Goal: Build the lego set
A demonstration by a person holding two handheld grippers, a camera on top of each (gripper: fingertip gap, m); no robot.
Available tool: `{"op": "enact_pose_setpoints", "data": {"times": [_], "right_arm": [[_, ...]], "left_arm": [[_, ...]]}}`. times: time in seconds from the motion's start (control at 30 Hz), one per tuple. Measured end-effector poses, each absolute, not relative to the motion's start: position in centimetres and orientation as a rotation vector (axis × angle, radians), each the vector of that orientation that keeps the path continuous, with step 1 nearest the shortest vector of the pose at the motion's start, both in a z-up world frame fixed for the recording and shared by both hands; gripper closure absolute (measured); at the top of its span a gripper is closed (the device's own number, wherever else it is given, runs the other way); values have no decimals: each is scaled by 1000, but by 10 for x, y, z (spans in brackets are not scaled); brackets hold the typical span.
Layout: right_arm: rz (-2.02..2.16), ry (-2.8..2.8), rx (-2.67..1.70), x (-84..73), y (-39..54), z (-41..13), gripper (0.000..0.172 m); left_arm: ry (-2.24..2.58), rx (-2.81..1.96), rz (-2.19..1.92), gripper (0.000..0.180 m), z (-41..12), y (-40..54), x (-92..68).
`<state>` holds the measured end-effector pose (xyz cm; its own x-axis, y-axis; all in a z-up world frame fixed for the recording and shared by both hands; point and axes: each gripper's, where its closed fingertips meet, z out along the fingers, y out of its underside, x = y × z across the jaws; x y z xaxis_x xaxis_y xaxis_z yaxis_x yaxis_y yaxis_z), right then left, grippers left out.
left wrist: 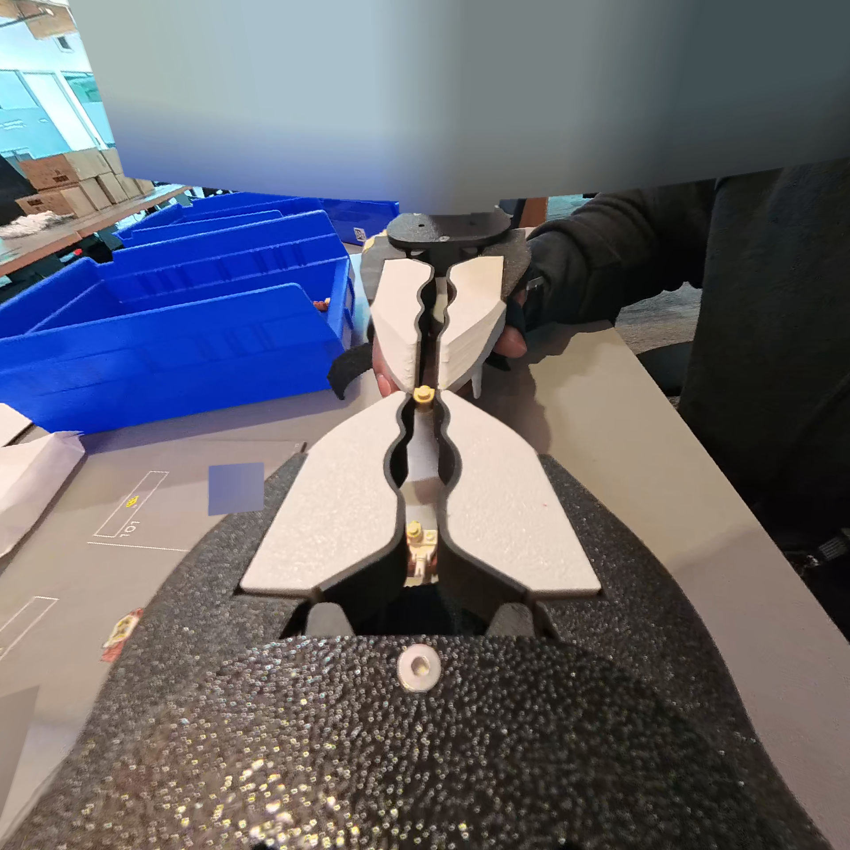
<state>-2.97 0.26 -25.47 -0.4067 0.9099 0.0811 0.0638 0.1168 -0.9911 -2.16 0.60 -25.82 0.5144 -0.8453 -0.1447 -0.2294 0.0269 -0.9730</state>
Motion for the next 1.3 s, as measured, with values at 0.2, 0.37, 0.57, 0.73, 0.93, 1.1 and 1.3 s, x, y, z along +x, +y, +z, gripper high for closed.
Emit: {"op": "enact_pose_setpoints", "data": {"times": [0.2,0.37,0.57,0.73,0.93,1.1,1.3], "right_arm": [[1379,-1643,-956,-29,0,-257,167],[1395,-1647,-952,-28,-2,-256,167],[1409,-1663,-964,-28,-3,-259,168],[1425,-1663,-983,-29,-3,-260,168],[1383,-1656,-990,-29,4,-260,168],[1339,-1680,-1011,-27,8,-267,168],[1310,-1704,-1029,-27,10,-273,168]], "left_arm": [[979,-1521,-671,173,-261,3,-20],[975,-1522,-705,173,-260,2,-20],[985,-1526,-719,173,-262,1,-19],[1010,-1515,-694,172,-264,0,-20],[1172,-1603,-547,156,-292,1,-32],[1220,-1810,-452,144,-327,9,-48],[1275,-1921,-411,139,-345,6,-50]]}}
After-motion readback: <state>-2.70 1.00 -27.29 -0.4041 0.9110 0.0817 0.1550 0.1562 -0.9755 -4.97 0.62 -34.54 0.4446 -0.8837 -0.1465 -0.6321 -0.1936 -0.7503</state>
